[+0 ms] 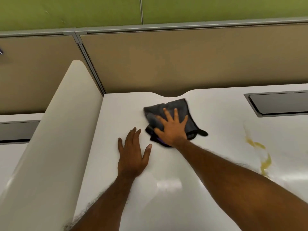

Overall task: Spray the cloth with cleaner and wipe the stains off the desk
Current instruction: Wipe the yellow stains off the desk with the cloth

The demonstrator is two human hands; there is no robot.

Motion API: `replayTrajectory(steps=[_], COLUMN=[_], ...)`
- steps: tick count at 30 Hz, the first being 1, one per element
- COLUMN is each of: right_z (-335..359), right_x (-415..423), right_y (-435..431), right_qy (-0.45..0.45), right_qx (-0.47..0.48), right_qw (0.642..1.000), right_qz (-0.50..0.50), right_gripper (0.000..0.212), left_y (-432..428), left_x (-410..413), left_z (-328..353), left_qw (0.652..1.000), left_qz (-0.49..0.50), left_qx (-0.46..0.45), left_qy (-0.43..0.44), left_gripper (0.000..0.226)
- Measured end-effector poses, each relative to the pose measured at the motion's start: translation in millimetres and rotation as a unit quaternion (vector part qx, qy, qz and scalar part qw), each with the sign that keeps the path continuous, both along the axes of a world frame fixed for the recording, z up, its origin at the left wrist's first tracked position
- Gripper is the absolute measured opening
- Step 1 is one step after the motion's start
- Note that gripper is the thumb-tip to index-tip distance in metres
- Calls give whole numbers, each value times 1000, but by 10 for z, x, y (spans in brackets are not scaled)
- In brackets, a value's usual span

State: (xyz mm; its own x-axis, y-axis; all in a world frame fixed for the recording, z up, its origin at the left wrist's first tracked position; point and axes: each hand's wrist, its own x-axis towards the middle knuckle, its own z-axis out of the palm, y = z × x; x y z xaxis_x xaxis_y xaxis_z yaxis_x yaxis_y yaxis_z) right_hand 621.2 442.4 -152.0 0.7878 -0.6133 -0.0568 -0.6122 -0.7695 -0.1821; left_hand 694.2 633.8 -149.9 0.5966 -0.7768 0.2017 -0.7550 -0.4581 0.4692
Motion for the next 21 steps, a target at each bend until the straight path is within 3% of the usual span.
replayTrajectory(steps=[2,4,5,8,10,13,16,18,21], right_z=[-32,9,26,69,74,17,37,71,90], right_x=[-199,-468,-583,-761,-730,-840,-1133,-1277,-1382], right_y=[47,-115,-199,-154,164,689,683,603,775], right_qy=[-8,-23,-34,-44,-21,-15,-20,-43,-35], right_qx=[-7,8,20,24,23,6,11,38,36], right_qw=[987,968,969,998,999,992,968,983,998], right_qz=[161,250,243,45,-19,128,249,177,-26], right_gripper=[64,60,59,57,59,62,60,58,59], left_y=[22,49,51,44,49,79,137,198,304], left_x=[16,29,28,18,17,36,78,62,-34], left_z=[-4,-14,-15,-21,-5,43,86,77,9], left_qw=[998,994,993,995,994,976,958,965,979], left_qz=[0,8,11,4,-7,-4,27,10,-37], left_qx=[-53,-89,-93,-75,-83,-160,-208,-188,-141], left_qy=[43,68,69,62,76,144,195,185,141], left_gripper=[66,65,65,65,63,61,64,64,60])
